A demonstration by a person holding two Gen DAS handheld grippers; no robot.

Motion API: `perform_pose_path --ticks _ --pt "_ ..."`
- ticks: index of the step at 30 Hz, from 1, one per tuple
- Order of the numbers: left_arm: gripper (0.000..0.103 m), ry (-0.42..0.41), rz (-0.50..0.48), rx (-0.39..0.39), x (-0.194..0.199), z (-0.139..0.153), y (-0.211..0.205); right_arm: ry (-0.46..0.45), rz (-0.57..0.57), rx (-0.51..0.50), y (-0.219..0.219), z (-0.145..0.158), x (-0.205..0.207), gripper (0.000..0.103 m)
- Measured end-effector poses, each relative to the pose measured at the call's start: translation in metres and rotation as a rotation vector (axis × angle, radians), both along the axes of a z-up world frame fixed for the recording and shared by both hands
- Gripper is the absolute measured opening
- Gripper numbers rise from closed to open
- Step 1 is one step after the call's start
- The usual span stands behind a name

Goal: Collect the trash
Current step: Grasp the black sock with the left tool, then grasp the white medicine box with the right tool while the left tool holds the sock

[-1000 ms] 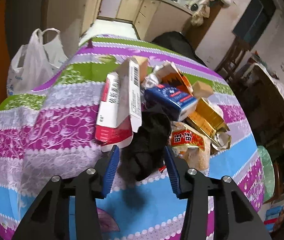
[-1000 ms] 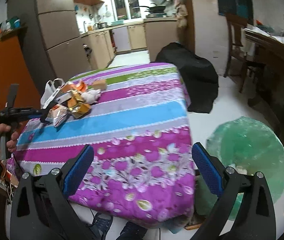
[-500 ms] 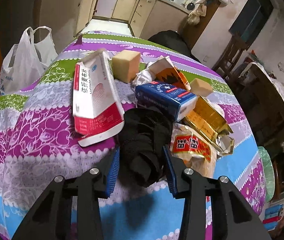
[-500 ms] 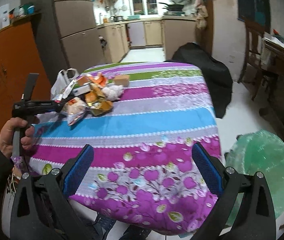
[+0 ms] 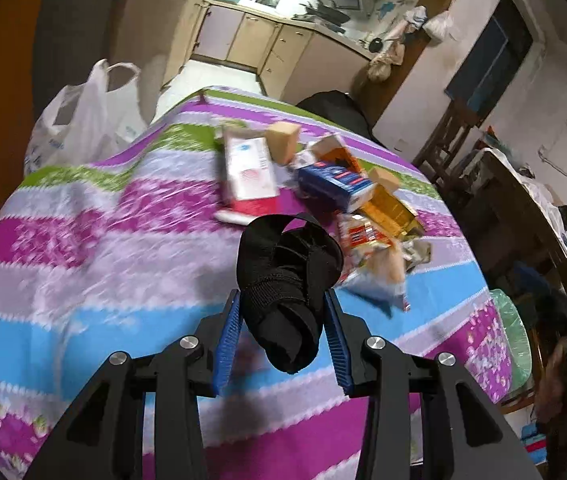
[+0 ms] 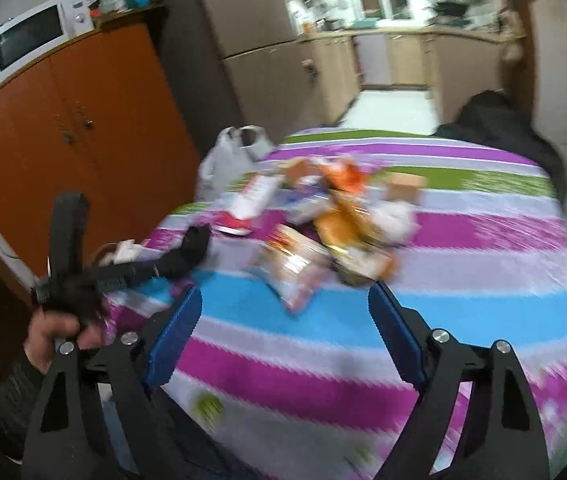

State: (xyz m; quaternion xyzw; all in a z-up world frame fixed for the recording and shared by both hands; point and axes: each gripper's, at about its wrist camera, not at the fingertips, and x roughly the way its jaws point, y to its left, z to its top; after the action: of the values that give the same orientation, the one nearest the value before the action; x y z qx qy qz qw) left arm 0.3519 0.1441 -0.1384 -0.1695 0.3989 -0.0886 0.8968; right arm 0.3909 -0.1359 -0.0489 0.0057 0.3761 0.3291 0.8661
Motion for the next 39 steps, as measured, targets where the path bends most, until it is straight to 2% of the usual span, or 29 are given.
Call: perform_pose_path --ticks 4,8,11,15,19,20,21,22,27,31,35,39 --pt "0.041 -0.004 0.064 -0.017 -0.011 -0.003 0.025 0.076 0.064 -0.026 0.076 -0.007 0.049 0.082" --pt "0.041 -0.012 0.097 -0.045 -0.018 -0.004 0.041 0.161 0.074 -0.076 0.144 -0.025 0.089 0.082" --pt "0.041 -0.017 0.107 -0.066 -0.019 -0.004 0.047 0.183 0.039 -0.149 0.181 -0.040 0.110 0.082" --pt "0.041 -0.021 0.106 -0.077 -0.020 -0.006 0.049 0.166 -0.001 -0.309 0.218 -0.061 0.126 0.082" --pt "0.041 -0.029 0.097 -0.097 -0.017 -0.007 0.045 0.167 -0.057 -0.381 0.225 -0.077 0.137 0.079" --pt "0.041 -0.032 0.097 -0.098 -0.016 -0.006 0.045 0.174 -0.062 -0.390 0.224 -0.082 0.138 0.073" --pt "0.041 -0.035 0.098 -0.101 -0.015 -0.006 0.045 0.180 -0.064 -0.396 0.225 -0.086 0.140 0.057" --pt "0.041 -0.037 0.098 -0.106 -0.015 -0.005 0.045 0.181 -0.065 -0.399 0.223 -0.089 0.140 0.054" --pt "0.041 -0.024 0.114 -0.100 -0.011 -0.011 0.049 0.151 -0.050 -0.360 0.211 -0.085 0.133 0.046" --pt "0.041 -0.023 0.133 -0.085 -0.011 -0.013 0.051 0.085 -0.031 -0.319 0.207 -0.072 0.120 0.044" --pt "0.041 -0.034 0.141 -0.079 -0.012 -0.007 0.049 0.008 -0.049 -0.268 0.188 -0.047 0.100 0.044" --pt "0.041 -0.082 0.118 -0.064 -0.013 0.012 0.037 -0.086 -0.083 -0.235 0.150 -0.014 0.071 0.044"
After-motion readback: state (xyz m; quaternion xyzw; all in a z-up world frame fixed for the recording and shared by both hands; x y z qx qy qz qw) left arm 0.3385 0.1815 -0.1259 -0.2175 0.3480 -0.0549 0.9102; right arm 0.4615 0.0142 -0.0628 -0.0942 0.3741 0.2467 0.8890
